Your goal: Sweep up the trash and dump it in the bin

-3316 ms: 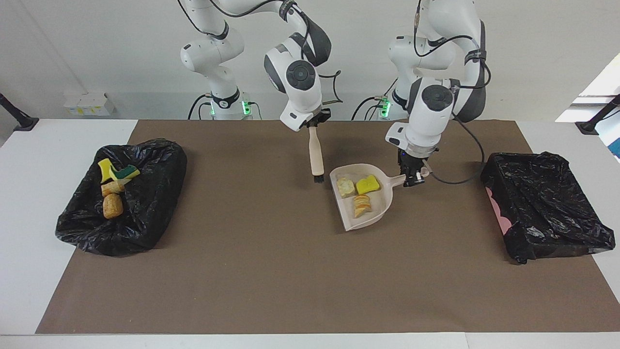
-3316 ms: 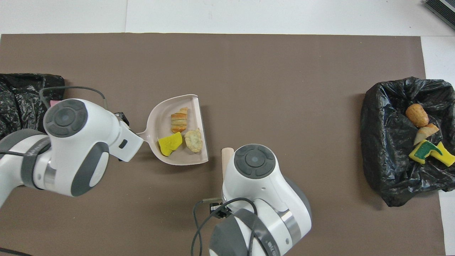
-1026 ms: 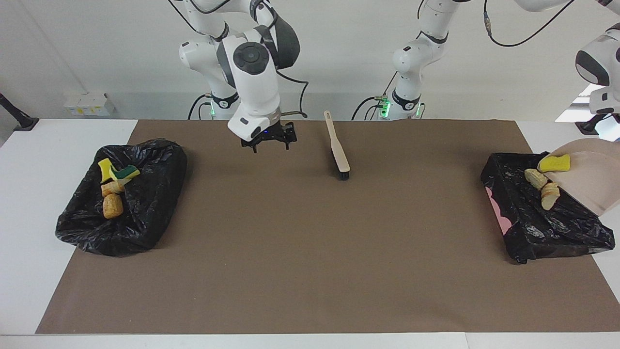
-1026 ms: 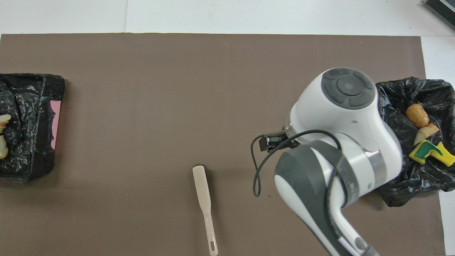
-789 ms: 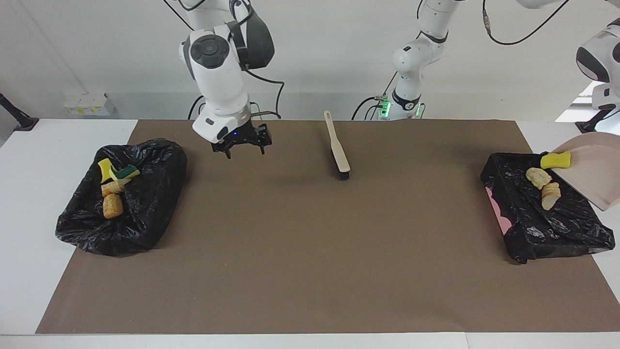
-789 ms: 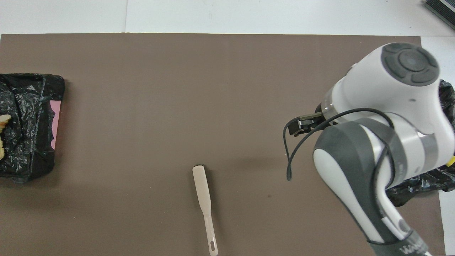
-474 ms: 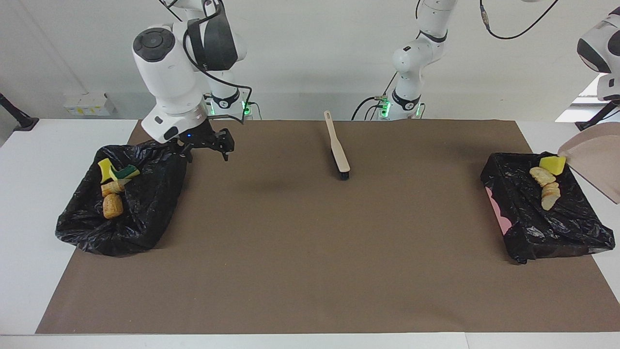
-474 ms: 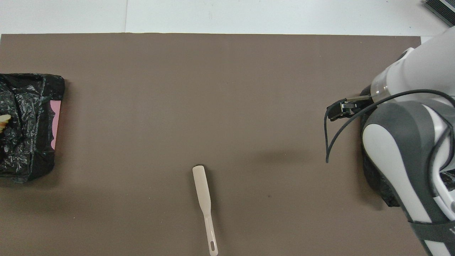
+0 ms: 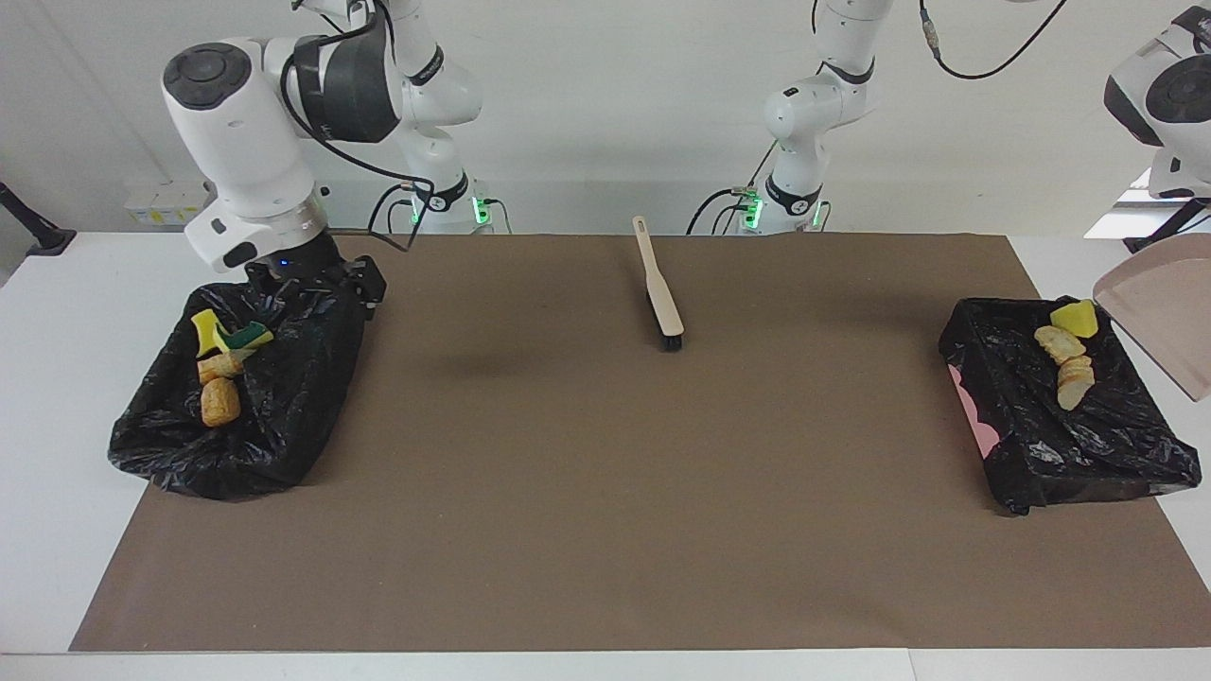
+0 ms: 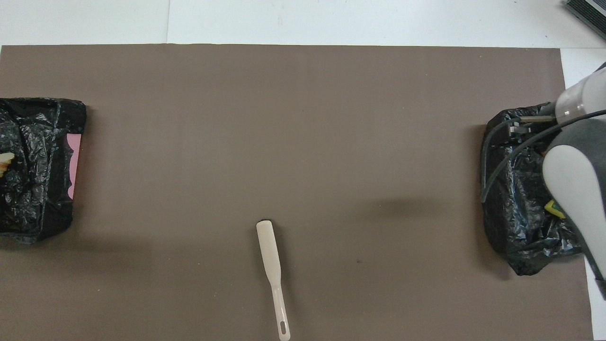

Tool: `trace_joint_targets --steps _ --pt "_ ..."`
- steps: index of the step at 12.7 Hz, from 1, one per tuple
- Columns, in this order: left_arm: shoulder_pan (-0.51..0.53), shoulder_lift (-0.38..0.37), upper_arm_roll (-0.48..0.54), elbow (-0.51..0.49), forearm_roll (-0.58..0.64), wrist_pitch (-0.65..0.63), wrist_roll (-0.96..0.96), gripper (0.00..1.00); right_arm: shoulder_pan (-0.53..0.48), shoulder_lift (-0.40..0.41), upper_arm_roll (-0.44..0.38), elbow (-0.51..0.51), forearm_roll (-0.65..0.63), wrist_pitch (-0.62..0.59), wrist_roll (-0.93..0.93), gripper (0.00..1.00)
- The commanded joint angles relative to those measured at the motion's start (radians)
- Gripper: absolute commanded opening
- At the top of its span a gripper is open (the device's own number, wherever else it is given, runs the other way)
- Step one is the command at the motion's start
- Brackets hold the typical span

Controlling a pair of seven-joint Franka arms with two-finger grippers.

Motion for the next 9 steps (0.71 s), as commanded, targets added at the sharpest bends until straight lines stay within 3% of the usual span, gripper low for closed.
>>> trace_joint_targets --steps 1,3,6,9 --pt "-0.099 -0.001 0.006 0.033 -0.003 -0.113 -0.025 0.00 -0.049 -0.051 0.043 0.007 0.004 -0.051 -0.016 1.00" --pt "-0.151 -0.001 0.006 0.033 -0.117 -0.183 -0.094 0.00 -0.039 -0.072 0.045 -0.021 0.006 -0.061 -0.008 1.00" --pt "-0.133 -0.025 0.008 -0.011 -0.492 -0.242 -0.168 0.00 -0.031 -0.114 0.050 -0.078 0.031 -0.062 0.010 1.00" --pt "-0.232 -0.039 0.003 -0.050 -0.622 -0.350 -0.414 0.00 -0.031 -0.117 0.071 -0.076 0.036 -0.064 0.035 1.00"
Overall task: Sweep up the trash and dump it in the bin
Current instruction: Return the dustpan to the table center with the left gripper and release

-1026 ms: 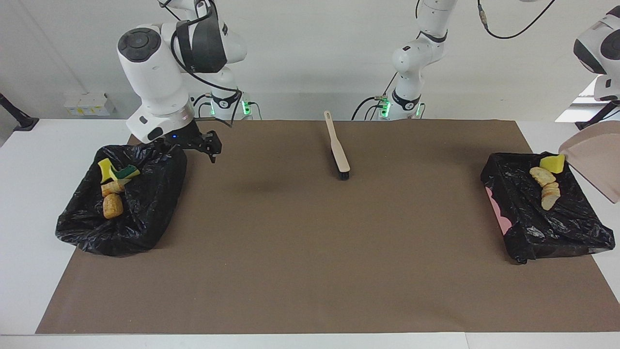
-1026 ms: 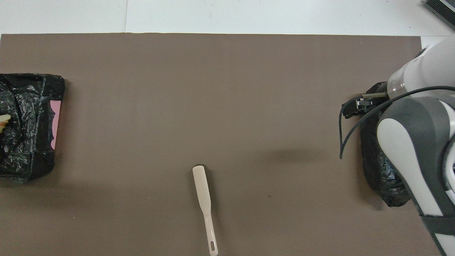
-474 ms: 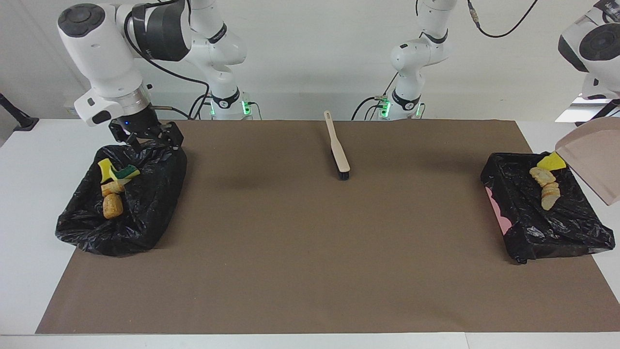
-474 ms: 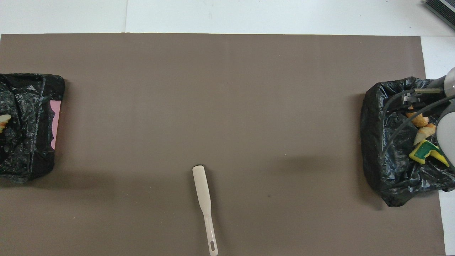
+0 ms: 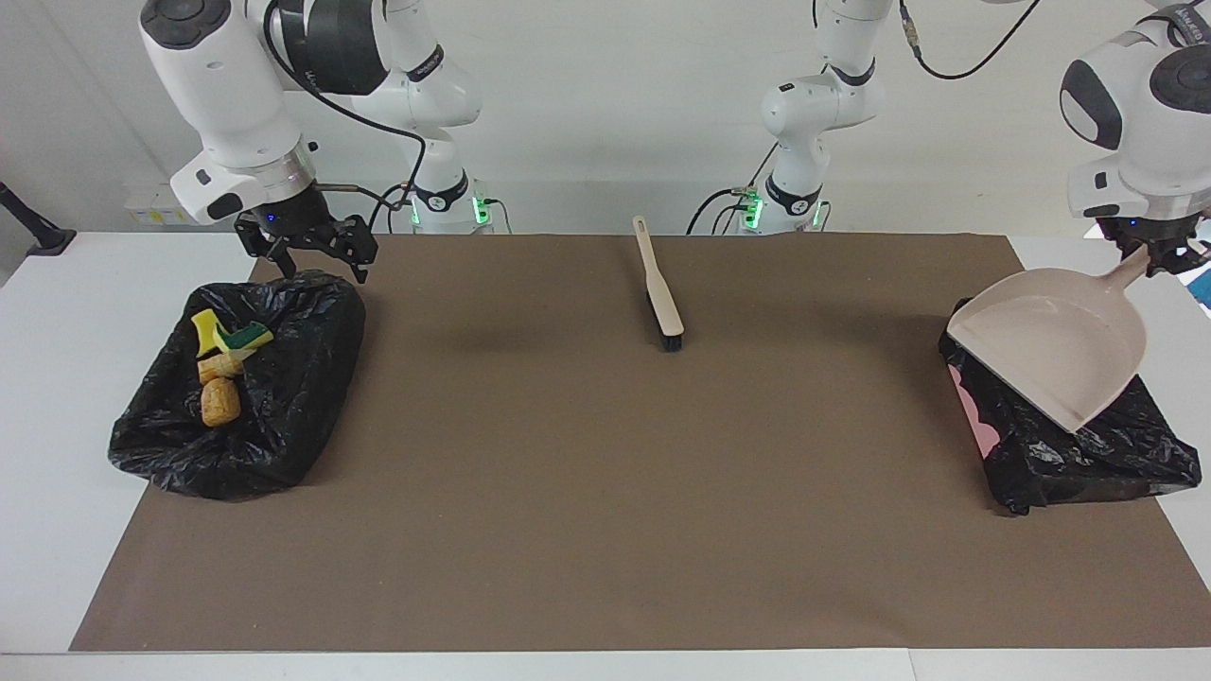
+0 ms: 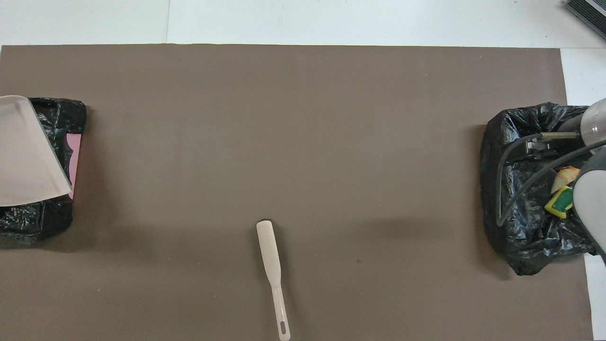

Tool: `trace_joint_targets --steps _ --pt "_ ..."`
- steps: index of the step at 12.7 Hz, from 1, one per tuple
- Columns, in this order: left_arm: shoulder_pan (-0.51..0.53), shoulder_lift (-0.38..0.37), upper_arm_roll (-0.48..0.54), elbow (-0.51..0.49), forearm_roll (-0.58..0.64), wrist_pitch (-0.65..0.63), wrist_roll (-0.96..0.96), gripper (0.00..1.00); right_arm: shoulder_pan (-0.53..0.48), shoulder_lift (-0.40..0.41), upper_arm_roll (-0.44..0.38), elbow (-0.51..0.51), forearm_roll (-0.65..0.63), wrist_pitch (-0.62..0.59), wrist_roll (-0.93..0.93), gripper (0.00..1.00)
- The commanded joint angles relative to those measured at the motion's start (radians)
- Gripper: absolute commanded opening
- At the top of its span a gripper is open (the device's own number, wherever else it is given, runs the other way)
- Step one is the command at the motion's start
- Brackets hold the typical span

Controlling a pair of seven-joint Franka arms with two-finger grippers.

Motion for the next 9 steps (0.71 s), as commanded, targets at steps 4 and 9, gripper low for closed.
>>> trace_joint_targets --steps 4,9 --pt "-0.200 -0.010 0.002 -0.106 -0.269 -0.053 -0.480 0.00 -0.007 -0.027 0.030 -0.022 0.025 -0.018 0.009 1.00" --pt "-0.476 0.098 0.002 -0.118 -0.449 0.081 -1.080 0.00 -0.008 -0.028 0.038 0.005 0.031 -0.047 -0.027 1.00"
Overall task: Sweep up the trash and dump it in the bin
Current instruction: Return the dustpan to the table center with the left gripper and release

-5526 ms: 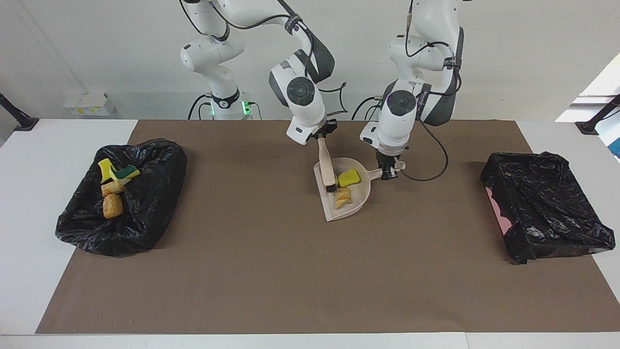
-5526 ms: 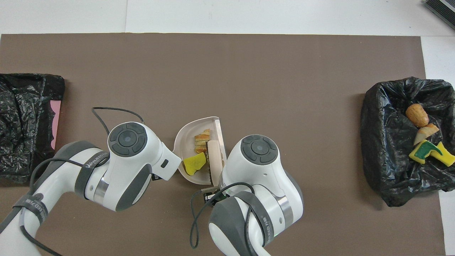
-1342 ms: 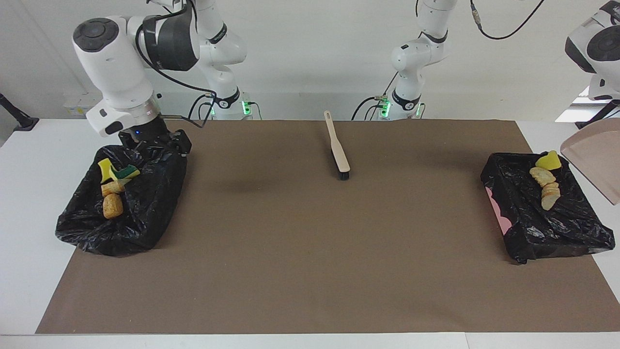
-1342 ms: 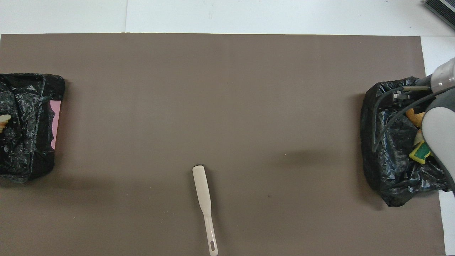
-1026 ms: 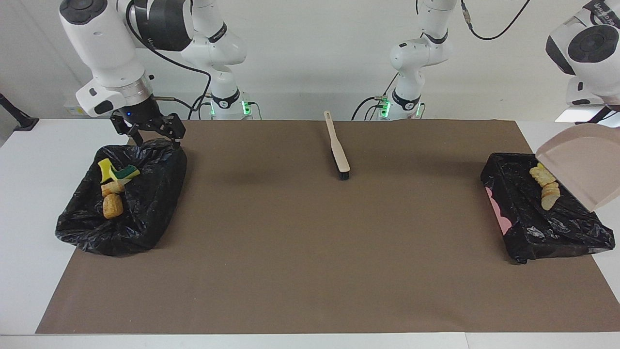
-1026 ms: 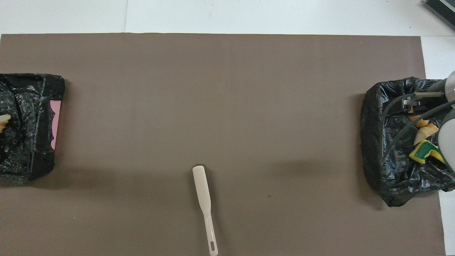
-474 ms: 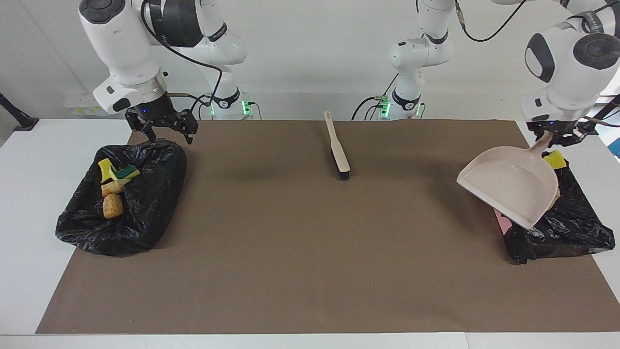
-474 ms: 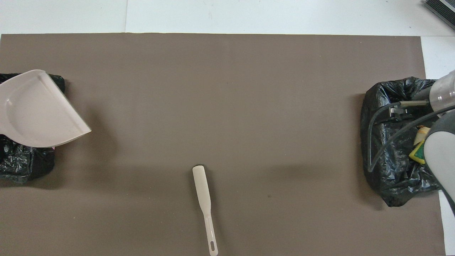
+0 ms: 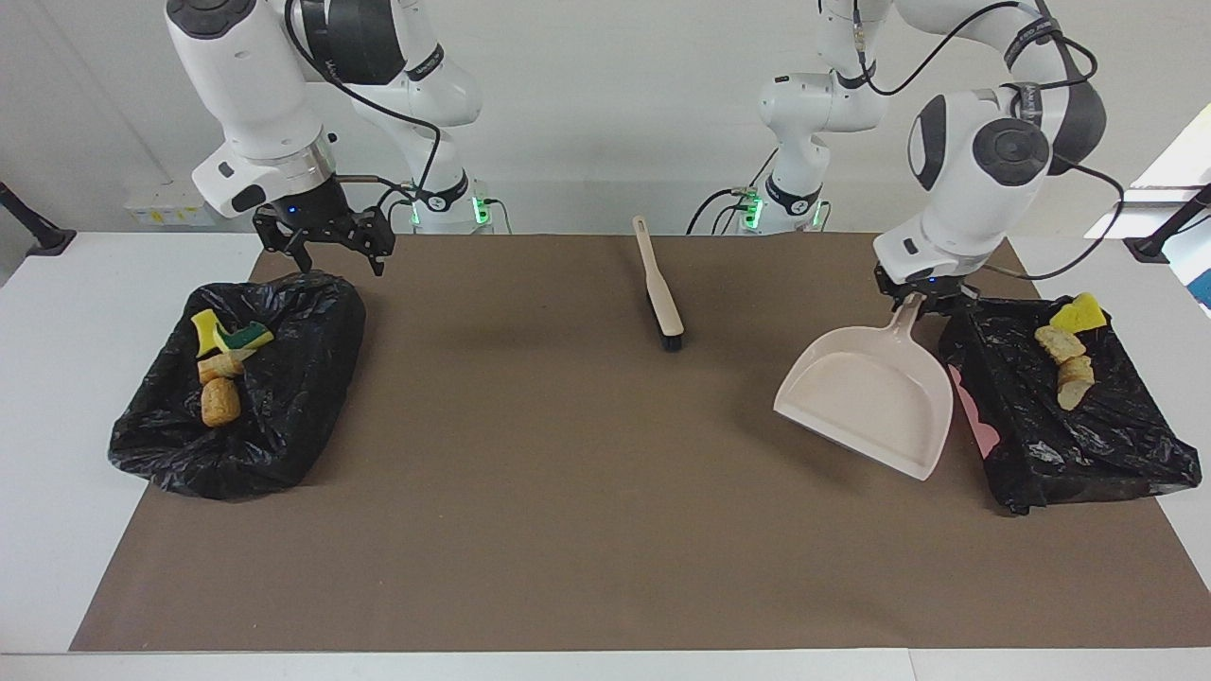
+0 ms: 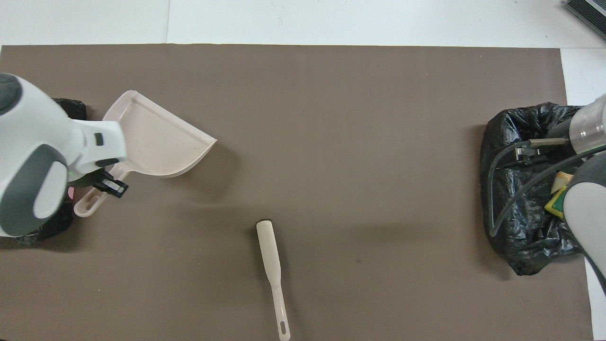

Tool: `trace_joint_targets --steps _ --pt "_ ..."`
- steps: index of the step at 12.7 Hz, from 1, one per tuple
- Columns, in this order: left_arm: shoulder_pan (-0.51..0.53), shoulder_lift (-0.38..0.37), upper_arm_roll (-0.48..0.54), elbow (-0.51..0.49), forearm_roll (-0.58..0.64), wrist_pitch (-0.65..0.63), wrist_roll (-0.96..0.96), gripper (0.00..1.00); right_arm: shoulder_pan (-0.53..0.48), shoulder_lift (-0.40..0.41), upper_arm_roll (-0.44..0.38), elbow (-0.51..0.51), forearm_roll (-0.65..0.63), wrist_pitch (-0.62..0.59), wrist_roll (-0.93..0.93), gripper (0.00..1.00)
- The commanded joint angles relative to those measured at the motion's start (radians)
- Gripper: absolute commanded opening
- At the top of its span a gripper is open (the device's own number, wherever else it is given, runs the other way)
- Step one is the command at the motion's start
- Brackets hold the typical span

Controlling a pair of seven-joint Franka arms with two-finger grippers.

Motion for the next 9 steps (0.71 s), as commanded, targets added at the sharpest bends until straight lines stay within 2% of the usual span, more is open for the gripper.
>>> trace_joint_targets --steps 1,2,4,7,9 --pt "-0.160 0.089 0.019 0.001 -0.098 0.142 -0.306 0.00 -0.011 -0.012 0.006 0.002 0.026 -0.010 -0.021 1.00" --pt "-0.204 0.121 0.019 0.009 -0.156 0.200 -0.412 0.00 -0.018 -0.012 0.006 0.002 0.028 -0.011 -0.022 1.00" --pt "-0.297 0.207 0.021 0.058 -0.181 0.274 -0.581 0.00 -0.026 -0.011 0.003 0.002 0.026 -0.010 -0.019 1.00" --pt "-0.386 0.265 0.021 0.084 -0.201 0.357 -0.718 0.00 -0.026 -0.011 0.001 0.002 0.026 -0.010 -0.019 1.00" --pt "-0.445 0.354 0.022 0.137 -0.196 0.386 -0.798 0.00 -0.026 -0.011 0.002 0.002 0.026 -0.010 -0.019 1.00"
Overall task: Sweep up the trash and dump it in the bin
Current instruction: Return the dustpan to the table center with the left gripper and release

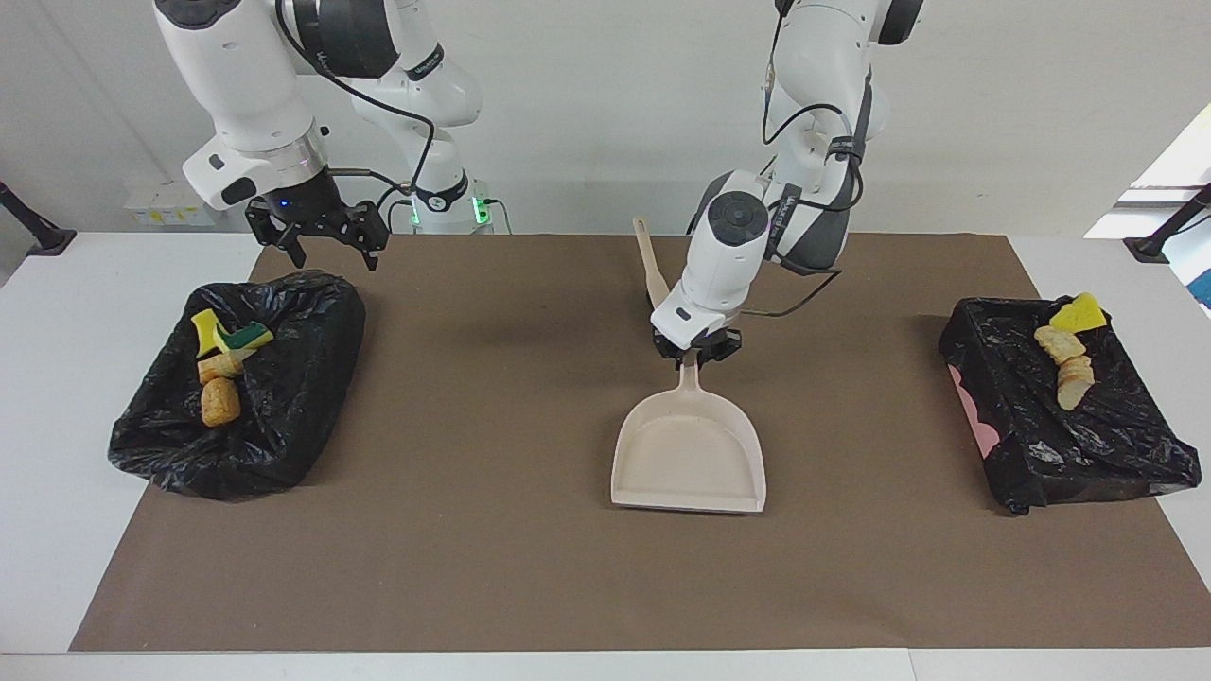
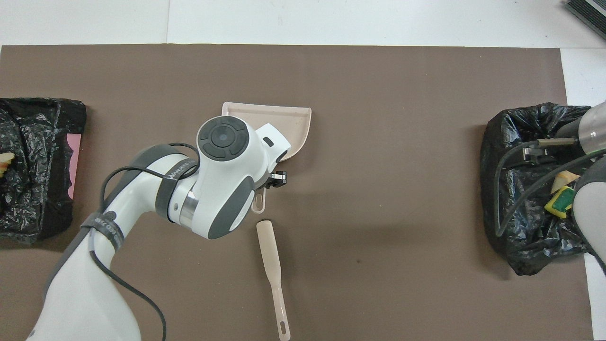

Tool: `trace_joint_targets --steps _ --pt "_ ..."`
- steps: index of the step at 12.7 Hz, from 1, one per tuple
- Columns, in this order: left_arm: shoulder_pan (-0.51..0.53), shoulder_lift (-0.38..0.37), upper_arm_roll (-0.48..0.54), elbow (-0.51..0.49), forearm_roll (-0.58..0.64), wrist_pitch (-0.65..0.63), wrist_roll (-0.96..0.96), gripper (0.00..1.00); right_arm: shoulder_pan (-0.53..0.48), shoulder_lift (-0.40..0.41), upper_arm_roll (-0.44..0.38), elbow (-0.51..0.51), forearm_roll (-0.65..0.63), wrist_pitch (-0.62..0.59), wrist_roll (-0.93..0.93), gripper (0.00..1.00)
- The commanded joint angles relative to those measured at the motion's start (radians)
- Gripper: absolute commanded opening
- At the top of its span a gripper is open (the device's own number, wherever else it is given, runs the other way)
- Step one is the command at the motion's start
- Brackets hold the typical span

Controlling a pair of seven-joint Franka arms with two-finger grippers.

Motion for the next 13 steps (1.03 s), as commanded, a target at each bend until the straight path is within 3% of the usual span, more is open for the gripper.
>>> trace_joint_targets --steps 1,2,3,4,5,8,13 --pt "-0.066 0.099 0.023 0.091 -0.008 0.035 -0.063 0.00 -0.013 -0.006 0.004 0.001 0.026 -0.008 -0.019 1.00" --pt "-0.061 0.101 0.023 0.098 -0.009 0.029 -0.063 0.00 -0.013 -0.006 0.002 0.001 0.026 -0.008 -0.019 1.00" --pt "-0.058 0.101 0.021 0.099 -0.009 0.024 -0.060 0.28 -0.013 -0.006 0.004 0.001 0.026 -0.008 -0.019 1.00" --pt "-0.055 0.097 0.023 0.104 -0.005 0.025 -0.055 0.81 -0.013 -0.006 0.004 0.001 0.026 -0.008 -0.019 1.00" --pt "-0.052 0.087 0.026 0.101 -0.003 0.019 -0.053 1.00 -0.013 -0.006 0.004 0.001 0.026 -0.008 -0.019 1.00" --pt "-0.020 0.008 0.034 0.085 0.000 -0.045 -0.038 1.00 -0.013 -0.006 0.004 0.001 0.026 -0.008 -0.019 1.00" --pt "0.143 -0.230 0.034 0.055 0.029 -0.247 0.283 1.00 -0.013 -0.006 0.002 0.001 0.026 -0.008 -0.019 1.00"
